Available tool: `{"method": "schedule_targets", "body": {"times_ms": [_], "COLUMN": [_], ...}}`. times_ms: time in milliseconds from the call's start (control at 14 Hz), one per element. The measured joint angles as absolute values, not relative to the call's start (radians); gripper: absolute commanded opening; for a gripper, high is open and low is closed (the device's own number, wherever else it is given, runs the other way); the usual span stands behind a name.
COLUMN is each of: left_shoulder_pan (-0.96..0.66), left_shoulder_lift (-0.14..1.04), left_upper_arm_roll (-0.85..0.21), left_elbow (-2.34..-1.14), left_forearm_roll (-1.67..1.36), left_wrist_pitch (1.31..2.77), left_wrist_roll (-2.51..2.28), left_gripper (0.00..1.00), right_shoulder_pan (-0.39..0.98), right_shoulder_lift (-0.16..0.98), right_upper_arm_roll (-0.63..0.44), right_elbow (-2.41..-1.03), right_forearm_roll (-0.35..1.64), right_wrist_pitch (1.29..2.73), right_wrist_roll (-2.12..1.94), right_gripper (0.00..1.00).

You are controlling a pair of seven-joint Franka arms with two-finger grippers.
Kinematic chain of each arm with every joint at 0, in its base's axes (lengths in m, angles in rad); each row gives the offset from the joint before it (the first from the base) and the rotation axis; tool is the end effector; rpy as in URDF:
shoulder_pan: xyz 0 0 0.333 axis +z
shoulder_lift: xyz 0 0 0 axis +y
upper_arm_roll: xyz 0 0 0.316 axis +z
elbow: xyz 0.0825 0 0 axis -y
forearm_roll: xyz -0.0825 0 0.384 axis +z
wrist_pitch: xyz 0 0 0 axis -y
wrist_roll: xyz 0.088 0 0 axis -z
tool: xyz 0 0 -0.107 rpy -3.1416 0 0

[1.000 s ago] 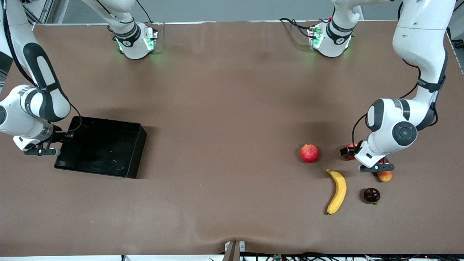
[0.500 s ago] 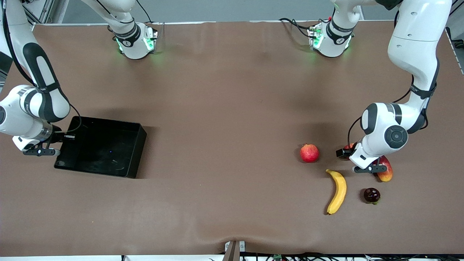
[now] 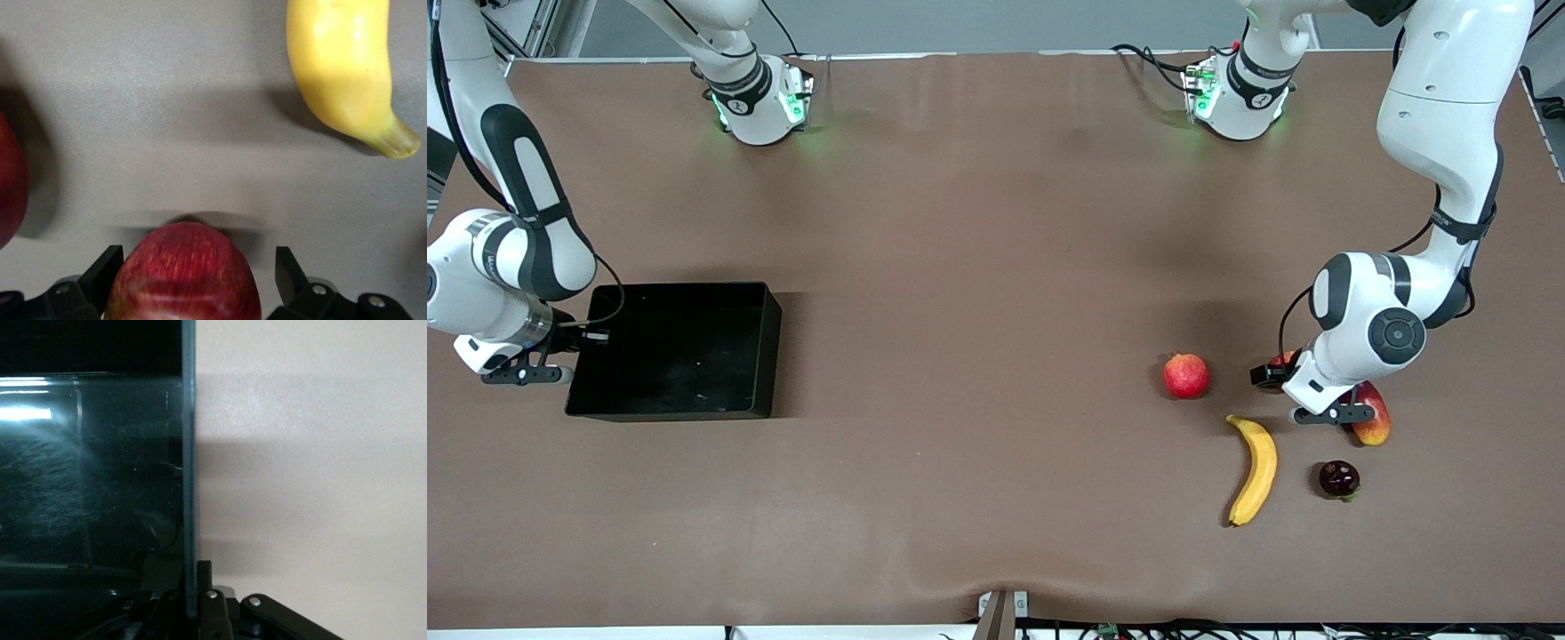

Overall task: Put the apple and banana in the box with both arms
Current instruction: 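Grasp the apple with the left gripper while the right gripper drags the tray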

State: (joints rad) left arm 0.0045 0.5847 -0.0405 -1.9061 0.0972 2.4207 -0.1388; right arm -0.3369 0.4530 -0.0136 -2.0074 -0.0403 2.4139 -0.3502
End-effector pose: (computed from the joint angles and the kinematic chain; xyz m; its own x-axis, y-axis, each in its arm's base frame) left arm 0.6215 -0.0211 0.1828 0.9973 0.0349 -0.0644 0.0320 -0.9984 -0.0459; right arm 0.5647 -0.2065 0.2237 0.9980 0.0312 -0.0549 0.0320 -0.9994 0.0133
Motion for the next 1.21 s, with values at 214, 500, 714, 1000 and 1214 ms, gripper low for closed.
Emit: {"method": "schedule_targets", "body": {"times_ms": [214, 500, 714, 1000, 1214], "left_shoulder_pan": [0.005, 0.005, 0.006, 0.02, 0.02], "left_shoulder_lift": [0.577, 0.569, 0.565, 0.559, 0.556], "left_upper_arm_roll": [-0.04, -0.04, -0.04, -0.038, -0.039], "left_elbow": [-1.915, -1.918, -1.922, -1.922, -1.921], "left_forearm_roll": [0.097, 0.097, 0.097, 0.097, 0.097], "left_wrist_pitch": [2.419, 2.4, 2.382, 2.376, 2.376], "left_wrist_roll": [-0.139, -0.139, -0.122, -0.07, -0.059], "left_gripper": [1.0, 1.0, 1.0, 0.41, 0.0], "right_shoulder_pan": [-0.337, -0.313, -0.262, -0.137, 0.001], "right_shoulder_lift": [0.433, 0.393, 0.379, 0.378, 0.368], "right_upper_arm_roll": [-0.006, 0.004, 0.008, 0.015, 0.019], "right_elbow": [-1.986, -1.974, -1.975, -1.976, -1.974], "right_forearm_roll": [-0.04, -0.042, 0.003, 0.152, 0.222], "right_wrist_pitch": [2.355, 2.287, 2.256, 2.254, 2.255], "right_wrist_roll": [-0.353, -0.354, -0.354, -0.352, -0.264], "right_gripper": [0.0, 0.0, 0.0, 0.0, 0.0]}}
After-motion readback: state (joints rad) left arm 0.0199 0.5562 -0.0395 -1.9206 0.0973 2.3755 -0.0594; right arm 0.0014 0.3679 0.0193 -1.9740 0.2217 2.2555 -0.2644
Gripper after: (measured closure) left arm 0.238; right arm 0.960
